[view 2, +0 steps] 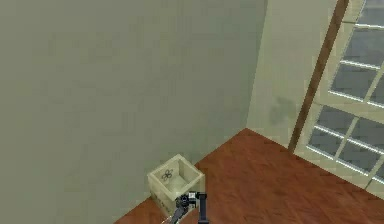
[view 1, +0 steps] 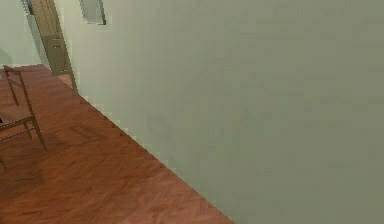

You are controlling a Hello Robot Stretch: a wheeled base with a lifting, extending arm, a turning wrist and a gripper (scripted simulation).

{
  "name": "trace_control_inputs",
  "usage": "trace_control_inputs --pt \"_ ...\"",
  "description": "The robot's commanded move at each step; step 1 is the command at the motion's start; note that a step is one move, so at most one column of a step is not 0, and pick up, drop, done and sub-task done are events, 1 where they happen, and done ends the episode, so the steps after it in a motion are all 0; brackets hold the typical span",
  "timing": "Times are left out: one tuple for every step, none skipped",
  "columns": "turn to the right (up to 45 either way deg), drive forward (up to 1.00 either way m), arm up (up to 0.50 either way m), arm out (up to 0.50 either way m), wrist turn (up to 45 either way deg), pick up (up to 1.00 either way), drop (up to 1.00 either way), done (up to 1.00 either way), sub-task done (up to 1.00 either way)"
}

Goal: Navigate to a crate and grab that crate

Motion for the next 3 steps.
trace_control_inputs --pt "0.0 0.0 0.0 0.0 45.0 0.0 0.0 0.0 0.0" --pt "0.0 0.0 0.0 0.0 45.0 0.0 0.0 0.0 0.0" --pt "0.0 0.0 0.0 0.0 18.0 0.0 0.0 0.0 0.0"
